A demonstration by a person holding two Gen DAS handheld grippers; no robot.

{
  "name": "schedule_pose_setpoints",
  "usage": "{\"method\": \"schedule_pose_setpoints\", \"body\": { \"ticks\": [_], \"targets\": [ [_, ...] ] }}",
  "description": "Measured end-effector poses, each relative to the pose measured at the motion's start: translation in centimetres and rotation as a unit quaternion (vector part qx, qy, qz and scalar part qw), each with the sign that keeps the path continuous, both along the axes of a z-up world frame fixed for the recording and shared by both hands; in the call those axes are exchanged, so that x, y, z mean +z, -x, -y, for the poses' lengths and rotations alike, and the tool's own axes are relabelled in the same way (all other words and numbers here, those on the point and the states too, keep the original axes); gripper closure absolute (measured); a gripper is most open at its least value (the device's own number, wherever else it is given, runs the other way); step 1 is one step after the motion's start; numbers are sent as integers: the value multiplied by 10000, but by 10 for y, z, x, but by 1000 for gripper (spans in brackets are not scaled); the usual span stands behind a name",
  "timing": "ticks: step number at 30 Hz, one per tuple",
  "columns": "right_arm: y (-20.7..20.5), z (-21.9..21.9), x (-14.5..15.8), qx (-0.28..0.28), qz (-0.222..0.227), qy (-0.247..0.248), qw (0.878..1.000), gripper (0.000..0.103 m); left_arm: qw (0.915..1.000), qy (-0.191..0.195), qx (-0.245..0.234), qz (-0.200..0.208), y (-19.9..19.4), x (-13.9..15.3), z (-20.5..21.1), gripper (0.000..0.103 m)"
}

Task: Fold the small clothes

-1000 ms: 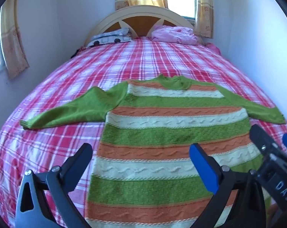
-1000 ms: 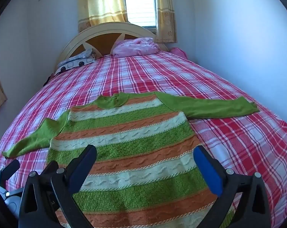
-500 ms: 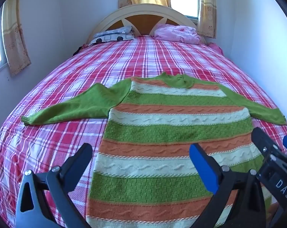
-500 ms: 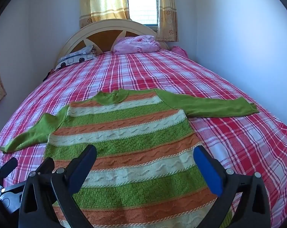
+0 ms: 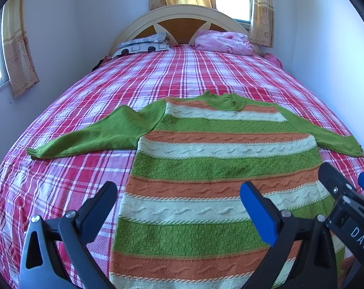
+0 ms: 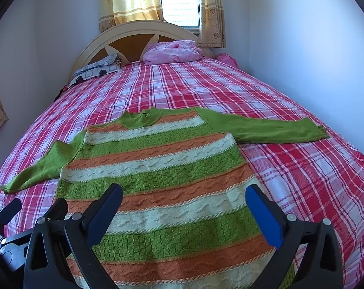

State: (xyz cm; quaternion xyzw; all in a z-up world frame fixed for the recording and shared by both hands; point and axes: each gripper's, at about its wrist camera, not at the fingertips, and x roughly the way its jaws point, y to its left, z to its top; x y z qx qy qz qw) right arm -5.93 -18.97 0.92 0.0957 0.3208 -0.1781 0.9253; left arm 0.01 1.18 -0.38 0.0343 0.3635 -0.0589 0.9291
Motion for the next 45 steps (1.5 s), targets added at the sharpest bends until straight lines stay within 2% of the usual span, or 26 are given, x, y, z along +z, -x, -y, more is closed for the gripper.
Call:
{"method": "schedule_pose_setpoints", "body": {
  "ticks": [45],
  "targets": [
    [-3, 5, -6, 23, -143, -113, 9998, 1, 10000, -13, 14, -23, 3, -3, 6, 0]
  ]
}}
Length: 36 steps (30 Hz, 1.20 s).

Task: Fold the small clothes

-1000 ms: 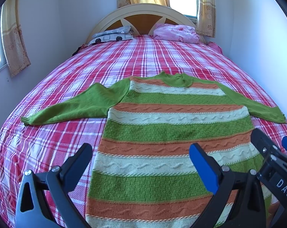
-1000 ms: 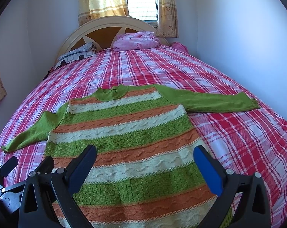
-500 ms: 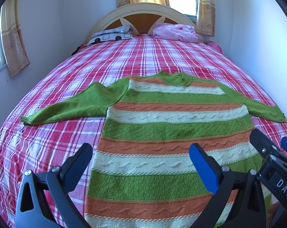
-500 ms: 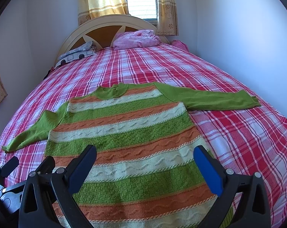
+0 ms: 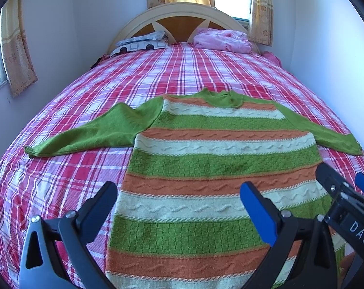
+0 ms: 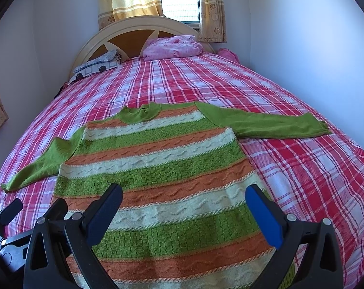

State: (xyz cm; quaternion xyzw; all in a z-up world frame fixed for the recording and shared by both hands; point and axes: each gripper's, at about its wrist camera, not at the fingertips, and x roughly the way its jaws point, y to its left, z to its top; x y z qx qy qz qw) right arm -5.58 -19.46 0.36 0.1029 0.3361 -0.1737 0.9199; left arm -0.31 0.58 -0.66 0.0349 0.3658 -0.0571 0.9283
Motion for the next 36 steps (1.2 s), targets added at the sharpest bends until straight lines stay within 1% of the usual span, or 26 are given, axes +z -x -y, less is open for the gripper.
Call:
{"method": "schedule_pose_setpoints", "body": {
  "ticks": [8, 15, 19, 22, 24, 27, 28, 29, 30, 32, 33, 34, 35, 36],
  "targets": [
    [-7, 5, 1, -29, -71, 122, 9999, 1, 10000, -13, -38, 22, -2, -2, 4, 0],
    [-12, 17, -2, -104, -147, 69, 9998, 1, 9999, -99, -49, -46, -12, -6, 9, 0],
    [-14, 28, -7, -129, -145, -3, 9998, 1, 9998, -189, -50, -73, -20, -12, 11, 0],
    [-17, 43, -12, -70, -120, -35, 9999, 1, 9995, -299, -26, 0, -32, -17, 7, 0],
    [-16, 69, -9, -161, -12, -65, 9998, 1, 9995, -315, 79, 67, -41, -19, 0, 0],
    [-4, 129, 1, -553, 461, -272, 9970, 2, 9993, -224, 312, 47, -57, -25, -12, 0],
    [0, 157, 5, -820, 532, -211, 9950, 6, 9992, -149, 379, 8, -63, -28, -16, 0],
    [2, 180, 7, -1032, 538, -130, 9931, 15, 9990, -67, 441, -27, -68, -31, -19, 0],
    [3, 207, 9, -1222, 542, -129, 9909, 20, 9987, 8, 508, -63, -73, -36, -23, 0],
    [8, 260, 6, -1466, 649, -533, 9856, 49, 9982, 61, 575, -124, -80, -43, -26, 0],
    [13, 293, 0, -1655, 711, -935, 9792, 55, 9980, 36, 620, -146, -83, -48, -27, 0],
    [18, 326, -8, -1926, 735, -1359, 9690, 58, 9976, -21, 677, -151, -86, -53, -27, 0],
    [24, 363, -20, -2271, 759, -1841, 9533, 58, 9974, -54, 709, -142, -87, -56, -27, 0],
    [30, 389, -30, -2511, 786, -2169, 9401, 58, 9970, -103, 761, -136, -87, -60, -28, 0]
  ]
}}
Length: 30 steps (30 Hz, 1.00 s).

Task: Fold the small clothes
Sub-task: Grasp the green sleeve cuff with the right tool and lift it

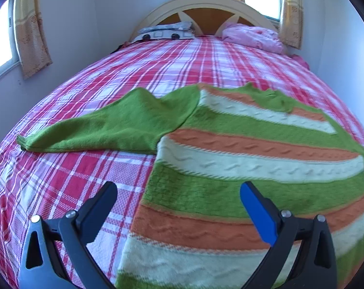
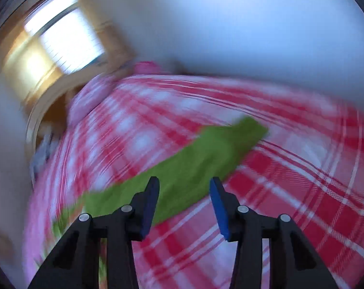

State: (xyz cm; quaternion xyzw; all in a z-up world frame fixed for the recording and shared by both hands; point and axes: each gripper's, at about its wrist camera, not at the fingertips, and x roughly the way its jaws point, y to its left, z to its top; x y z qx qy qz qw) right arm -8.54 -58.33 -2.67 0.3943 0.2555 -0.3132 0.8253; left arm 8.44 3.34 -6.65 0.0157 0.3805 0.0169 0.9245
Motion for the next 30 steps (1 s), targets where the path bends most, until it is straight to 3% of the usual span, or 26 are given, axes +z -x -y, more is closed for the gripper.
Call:
{"method": "schedule_pose_setpoints", "body": {
  "ticks": [4, 7, 12, 15, 17, 18, 20, 24, 30],
  "targets": [
    [12, 71, -38, -885, -262, -651, 9936, 58, 9999, -20, 73, -140, -3, -18, -1, 0],
    [7, 95, -58, -971, -227, -883, 9911, 57, 9998, 50, 12, -193, -4, -20, -2, 0],
    [-20, 107, -58, -947, -561, -528, 9925, 57, 9994, 100, -48, -315, -7, -26, 0, 0],
    [-38, 99, -59, -756, -1118, -109, 9908, 58, 9991, 224, -35, -355, -8, -28, -2, 0],
    [-51, 90, -56, -493, -1817, 482, 9809, 75, 9987, 339, -50, -387, -8, -30, -5, 0],
    [-55, 87, -56, -398, -1988, 690, 9768, 78, 9986, 371, -62, -376, -8, -30, -5, 0],
    [-55, 84, -54, -175, -1972, 813, 9768, 93, 9985, 419, -97, -351, -7, -30, -5, 0],
    [-41, 82, -34, -256, -1485, 627, 9866, 95, 9984, 464, -114, -315, -5, -29, -5, 0],
    [-49, 25, 31, 407, -917, 1203, 9877, 95, 9978, 586, -137, -268, -6, -28, -8, 0]
  ]
}}
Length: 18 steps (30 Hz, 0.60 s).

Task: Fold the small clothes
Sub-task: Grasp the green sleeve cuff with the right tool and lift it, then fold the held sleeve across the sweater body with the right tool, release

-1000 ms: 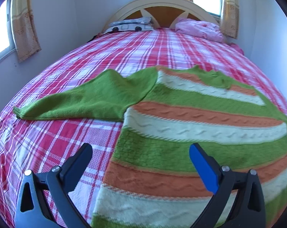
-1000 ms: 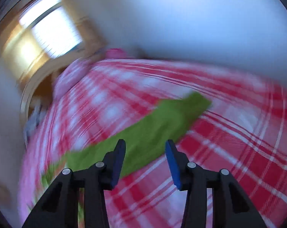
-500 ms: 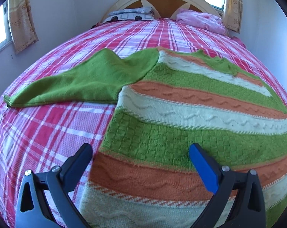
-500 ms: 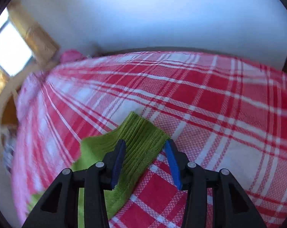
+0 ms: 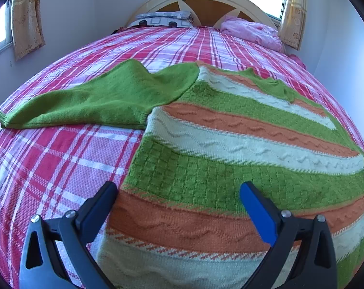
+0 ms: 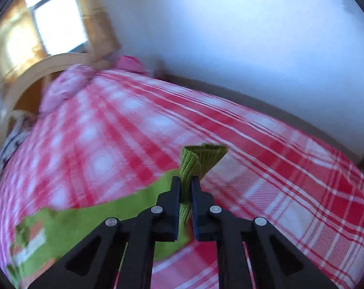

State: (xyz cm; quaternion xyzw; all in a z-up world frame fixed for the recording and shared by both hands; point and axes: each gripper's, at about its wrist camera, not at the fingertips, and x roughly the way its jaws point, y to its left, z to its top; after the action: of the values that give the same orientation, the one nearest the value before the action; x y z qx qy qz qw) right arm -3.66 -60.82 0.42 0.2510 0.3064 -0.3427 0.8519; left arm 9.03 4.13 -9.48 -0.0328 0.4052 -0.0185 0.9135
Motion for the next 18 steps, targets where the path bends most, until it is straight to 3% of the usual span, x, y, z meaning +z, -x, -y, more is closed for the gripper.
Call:
{"method": "schedule_pose_setpoints", "body": {
  "ticks": [4, 9, 13, 18],
  "targets": [
    [-22, -64, 42, 814, 332, 152, 9960, 95, 10000, 47, -13, 40, 1, 1, 0, 0],
    [-67, -167, 70, 1998, 633, 71, 9778, 95, 9997, 230, -22, 100, 2, 1, -5, 0],
    [-107, -254, 65, 2885, 829, -303, 9534, 95, 9994, 329, -31, 144, 3, 2, -7, 0],
    [-153, -346, 24, 3551, 735, -709, 9292, 95, 9985, 497, -39, 203, 4, 2, -10, 0]
  ]
}}
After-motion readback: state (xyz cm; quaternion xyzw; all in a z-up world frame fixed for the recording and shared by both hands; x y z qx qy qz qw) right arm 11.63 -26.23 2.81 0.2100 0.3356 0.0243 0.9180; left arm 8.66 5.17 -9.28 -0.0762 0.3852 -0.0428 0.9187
